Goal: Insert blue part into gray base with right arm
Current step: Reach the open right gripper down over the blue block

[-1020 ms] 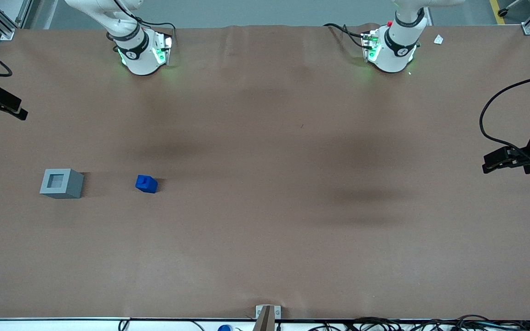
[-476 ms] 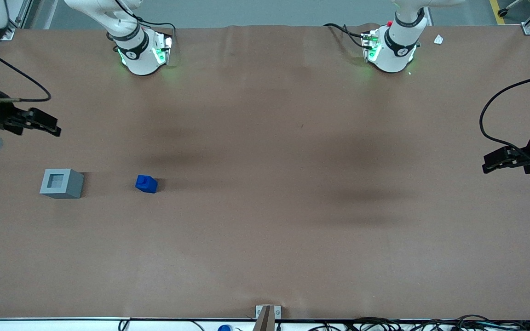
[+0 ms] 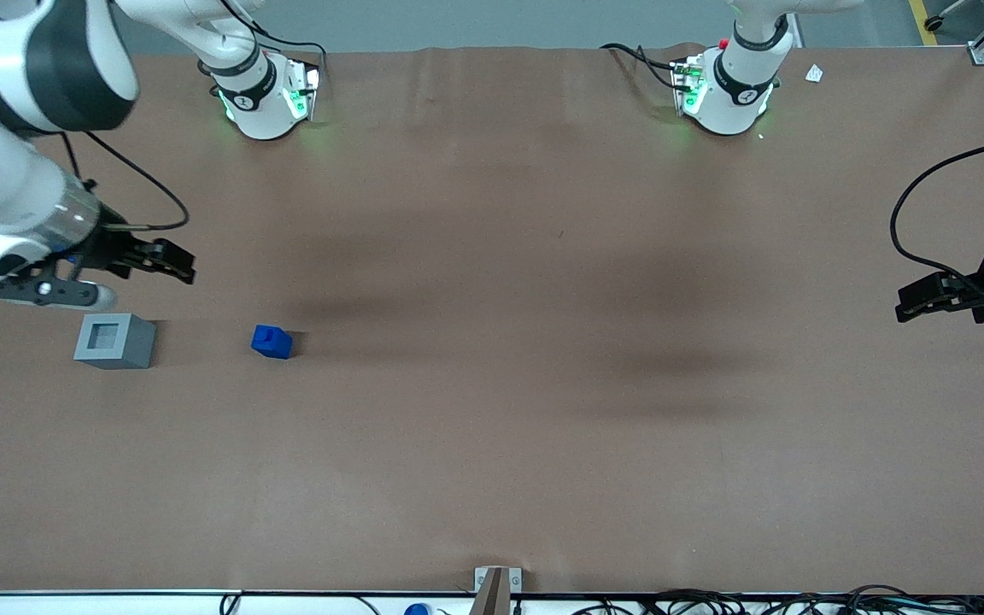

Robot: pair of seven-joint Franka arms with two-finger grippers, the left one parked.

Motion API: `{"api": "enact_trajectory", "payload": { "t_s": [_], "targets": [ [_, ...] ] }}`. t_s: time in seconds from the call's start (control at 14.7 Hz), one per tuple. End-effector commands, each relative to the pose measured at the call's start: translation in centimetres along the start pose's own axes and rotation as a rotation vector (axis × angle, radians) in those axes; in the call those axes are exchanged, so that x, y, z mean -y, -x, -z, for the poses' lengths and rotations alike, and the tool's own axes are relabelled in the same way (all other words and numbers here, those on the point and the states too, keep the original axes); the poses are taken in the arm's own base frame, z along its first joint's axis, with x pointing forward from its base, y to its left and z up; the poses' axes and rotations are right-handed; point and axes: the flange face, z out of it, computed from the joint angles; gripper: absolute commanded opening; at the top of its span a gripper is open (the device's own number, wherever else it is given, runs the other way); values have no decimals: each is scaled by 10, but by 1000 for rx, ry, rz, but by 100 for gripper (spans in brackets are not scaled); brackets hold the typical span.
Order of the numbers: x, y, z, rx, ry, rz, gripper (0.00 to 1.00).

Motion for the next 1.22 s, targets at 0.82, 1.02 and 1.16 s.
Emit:
{"api": "enact_trajectory", "payload": {
  "t_s": [0.82, 1.02, 1.16],
  "targets": [
    [7, -12, -195, -45, -4, -29, 100],
    [7, -12, -222, -16, 6, -28, 100],
    [12, -12, -236, -11, 6, -23, 100]
  ]
}}
